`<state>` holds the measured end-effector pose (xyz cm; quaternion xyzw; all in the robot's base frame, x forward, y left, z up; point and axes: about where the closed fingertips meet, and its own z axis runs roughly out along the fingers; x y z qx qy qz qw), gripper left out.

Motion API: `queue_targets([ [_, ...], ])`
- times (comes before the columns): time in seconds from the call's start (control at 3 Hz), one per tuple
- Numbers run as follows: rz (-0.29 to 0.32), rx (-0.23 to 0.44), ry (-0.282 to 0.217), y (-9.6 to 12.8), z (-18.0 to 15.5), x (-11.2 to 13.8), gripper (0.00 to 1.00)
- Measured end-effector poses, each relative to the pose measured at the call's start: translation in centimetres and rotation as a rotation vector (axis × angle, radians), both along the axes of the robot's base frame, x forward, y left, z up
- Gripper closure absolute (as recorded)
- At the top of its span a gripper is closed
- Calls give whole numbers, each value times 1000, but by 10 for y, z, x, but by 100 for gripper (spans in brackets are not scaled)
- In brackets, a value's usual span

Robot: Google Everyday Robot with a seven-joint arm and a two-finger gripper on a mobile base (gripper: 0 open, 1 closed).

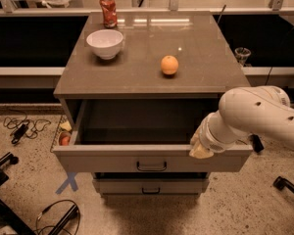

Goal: Open top drawer

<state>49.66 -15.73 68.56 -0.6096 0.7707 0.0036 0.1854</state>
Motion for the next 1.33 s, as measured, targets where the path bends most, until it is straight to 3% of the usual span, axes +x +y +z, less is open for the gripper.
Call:
queue_targets([
  [0.67, 59, -40, 44, -1, 21, -63, 100],
  [1.0, 107, -63, 21, -2, 42, -82, 100],
  [1.33, 95, -67, 22, -5, 36, -73, 100],
])
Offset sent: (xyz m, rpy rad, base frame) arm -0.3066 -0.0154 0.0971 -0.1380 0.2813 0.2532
